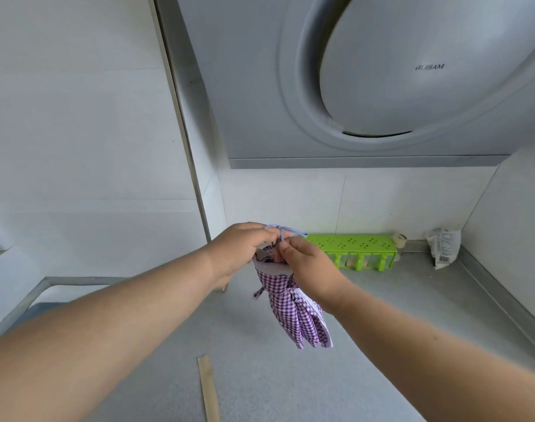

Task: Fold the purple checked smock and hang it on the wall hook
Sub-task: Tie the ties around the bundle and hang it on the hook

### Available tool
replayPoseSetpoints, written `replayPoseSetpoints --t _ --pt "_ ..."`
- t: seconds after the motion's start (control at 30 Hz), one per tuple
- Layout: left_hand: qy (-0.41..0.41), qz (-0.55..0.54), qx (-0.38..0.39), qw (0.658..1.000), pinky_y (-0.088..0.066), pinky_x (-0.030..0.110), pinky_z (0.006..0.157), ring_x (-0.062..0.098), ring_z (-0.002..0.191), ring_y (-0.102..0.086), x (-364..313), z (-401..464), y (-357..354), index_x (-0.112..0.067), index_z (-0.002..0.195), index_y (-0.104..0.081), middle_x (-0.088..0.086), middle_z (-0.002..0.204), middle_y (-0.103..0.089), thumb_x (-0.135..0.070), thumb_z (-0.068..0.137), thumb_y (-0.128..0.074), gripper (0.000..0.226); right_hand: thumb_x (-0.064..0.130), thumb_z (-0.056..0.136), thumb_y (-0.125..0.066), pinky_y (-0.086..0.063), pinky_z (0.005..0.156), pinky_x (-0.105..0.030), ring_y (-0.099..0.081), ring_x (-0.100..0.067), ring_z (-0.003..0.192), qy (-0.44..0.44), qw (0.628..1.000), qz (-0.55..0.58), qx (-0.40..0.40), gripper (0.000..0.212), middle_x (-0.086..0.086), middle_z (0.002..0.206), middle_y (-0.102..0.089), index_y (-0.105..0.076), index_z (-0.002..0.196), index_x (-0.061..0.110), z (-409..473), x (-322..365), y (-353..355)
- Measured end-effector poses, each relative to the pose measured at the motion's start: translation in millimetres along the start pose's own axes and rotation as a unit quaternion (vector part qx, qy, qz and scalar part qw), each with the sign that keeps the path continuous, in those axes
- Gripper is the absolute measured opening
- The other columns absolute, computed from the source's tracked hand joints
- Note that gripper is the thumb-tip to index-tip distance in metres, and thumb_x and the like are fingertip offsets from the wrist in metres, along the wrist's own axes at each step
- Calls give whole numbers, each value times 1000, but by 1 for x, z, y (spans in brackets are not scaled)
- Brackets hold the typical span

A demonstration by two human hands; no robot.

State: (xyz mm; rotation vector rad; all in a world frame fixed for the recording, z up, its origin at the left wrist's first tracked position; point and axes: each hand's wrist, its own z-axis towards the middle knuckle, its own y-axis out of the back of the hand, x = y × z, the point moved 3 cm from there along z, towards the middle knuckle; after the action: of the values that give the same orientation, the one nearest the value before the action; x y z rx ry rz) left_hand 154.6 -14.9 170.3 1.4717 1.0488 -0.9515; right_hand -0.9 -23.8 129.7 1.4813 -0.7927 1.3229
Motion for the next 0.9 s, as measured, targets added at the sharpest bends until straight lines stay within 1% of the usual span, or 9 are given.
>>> replayPoseSetpoints --t 0.1,0.2,0.27,0.33,0.43,0.53,0.63,0.77,0.9 --pt "-35 6 5 999 -45 23 90 -6 107 -62 -28 -4 25 -27 112 -83 -16 126 -72 -19 100 -62 25 24 110 -46 -38 69 -30 -47 -11 63 24 999 42 5 49 11 62 -51 -57 62 25 9 40 3" --pt "-72 -12 27 997 -42 46 114 21 125 -66 -54 -10 52 -24 119 -81 -2 128 -76 -29 84 -64 39 17 110 -43 -36 57 -23 -44 -5 51 53 997 59 19 61 15 54 -46 -59 52 25 19 88 -1" --pt "-91 -29 25 995 -42 52 118 33 126 -67 -68 -11 68 -15 124 -77 10 127 -76 -24 82 -66 44 16 107 -46 -37 58 -25 -46 -7 55 70 995 66 33 47 11 58 -48 -57 62 22 28 114 -3" --pt "-110 -27 9 993 -47 53 115 35 120 -71 -81 -13 87 -9 122 -73 13 119 -78 -16 88 -73 35 23 99 -54 -38 63 -30 -49 -13 61 84 994 63 42 30 5 64 -50 -55 69 22 36 137 -6" --pt "-123 -7 3 992 -52 51 107 25 97 -73 -99 -20 108 -11 116 -64 12 106 -79 -8 96 -74 22 29 84 -54 -32 62 -35 -40 -16 61 99 992 45 59 20 2 63 -41 -48 67 23 42 170 -12" --pt "-136 2 17 991 -58 44 93 23 86 -72 -117 -29 124 -9 114 -63 17 102 -75 -2 94 -71 22 24 89 -51 -32 65 -38 -42 -17 61 119 989 19 88 26 0 64 -43 -49 64 22 48 195 -22" --pt "-141 13 19 990 -58 40 86 23 87 -73 -132 -38 139 -5 116 -63 16 102 -75 -3 88 -74 30 22 94 -48 -33 64 -36 -40 -15 58 136 985 -39 102 29 5 60 -43 -47 65 19 53 219 -25" --pt "-157 46 -39 986 -56 33 78 18 81 -71 -155 -50 161 -12 101 -68 7 87 -75 -8 99 -70 4 15 100 -45 -40 63 -32 -44 -10 56 171 973 -106 113 27 8 61 -47 -56 75 15 64 257 -24" --pt "-179 83 -102 975 -54 33 78 16 80 -66 -179 -58 183 -20 85 -76 4 85 -73 -17 99 -73 14 23 104 -48 -44 62 -32 -50 -14 62 212 958 -162 106 26 0 70 -53 -59 81 18 81 288 -28"
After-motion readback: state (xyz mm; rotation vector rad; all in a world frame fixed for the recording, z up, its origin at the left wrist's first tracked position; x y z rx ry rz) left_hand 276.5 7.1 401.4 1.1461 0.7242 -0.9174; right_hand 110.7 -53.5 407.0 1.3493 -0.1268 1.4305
